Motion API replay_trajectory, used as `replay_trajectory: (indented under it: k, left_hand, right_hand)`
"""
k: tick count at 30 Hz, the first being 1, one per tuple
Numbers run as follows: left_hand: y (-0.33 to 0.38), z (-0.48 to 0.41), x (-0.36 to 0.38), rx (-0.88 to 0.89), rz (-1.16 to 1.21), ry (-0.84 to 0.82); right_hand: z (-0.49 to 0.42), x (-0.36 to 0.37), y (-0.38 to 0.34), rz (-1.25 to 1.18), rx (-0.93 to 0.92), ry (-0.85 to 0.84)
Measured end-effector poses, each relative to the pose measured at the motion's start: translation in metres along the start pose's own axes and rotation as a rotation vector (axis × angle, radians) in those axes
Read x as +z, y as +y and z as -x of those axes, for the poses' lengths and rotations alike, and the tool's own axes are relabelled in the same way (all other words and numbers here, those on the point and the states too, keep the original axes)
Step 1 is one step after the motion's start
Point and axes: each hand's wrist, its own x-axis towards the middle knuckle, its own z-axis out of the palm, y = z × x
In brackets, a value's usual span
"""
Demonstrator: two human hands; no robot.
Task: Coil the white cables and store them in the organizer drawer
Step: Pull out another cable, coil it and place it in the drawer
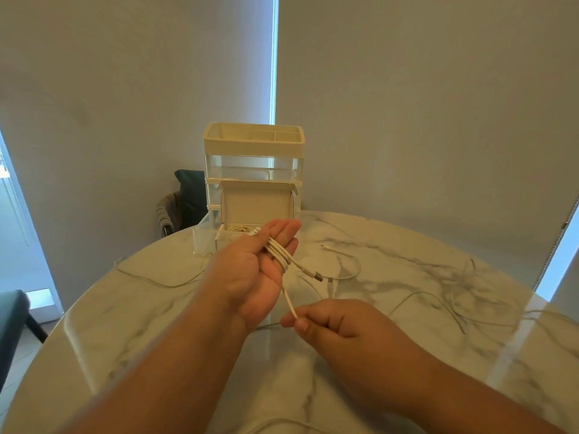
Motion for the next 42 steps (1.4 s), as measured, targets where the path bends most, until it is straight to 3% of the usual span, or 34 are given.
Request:
replay_trajectory:
  k: [6, 20, 23, 30, 35, 42]
  left_hand:
    - [0.001, 0.001, 0.001, 0.037, -0.021, 0.014]
    - [0.012, -0.002, -0.004, -0.006, 0.008, 0.146]
    - [0.005, -0.005, -0.004, 0.028, -0.094, 0.145]
    - [-0.010, -0.004, -0.007, 0.283, -0.621, 0.046]
    - [0.000, -0.013, -0.014, 0.255, -0.485, 0.132]
    - [-0.008, -0.012, -0.021, 0.331, -0.797, 0.016]
  right_hand:
    - [0.000, -0.002, -0.001, -0.024, -0.018, 0.152]
    - [-0.002, -0.004, -0.002, 0.220, -0.090, 0.139]
    - [-0.001, -0.007, -0.003, 0.277, -0.095, 0.136]
    - [0.004, -0.021, -0.007, 0.274, -0.061, 0.212]
    - [0.008, -0.028, -0.010, 0.043, 0.033, 0.244]
    - [0.008, -0.041, -0.007, 0.166, 0.064, 0.303]
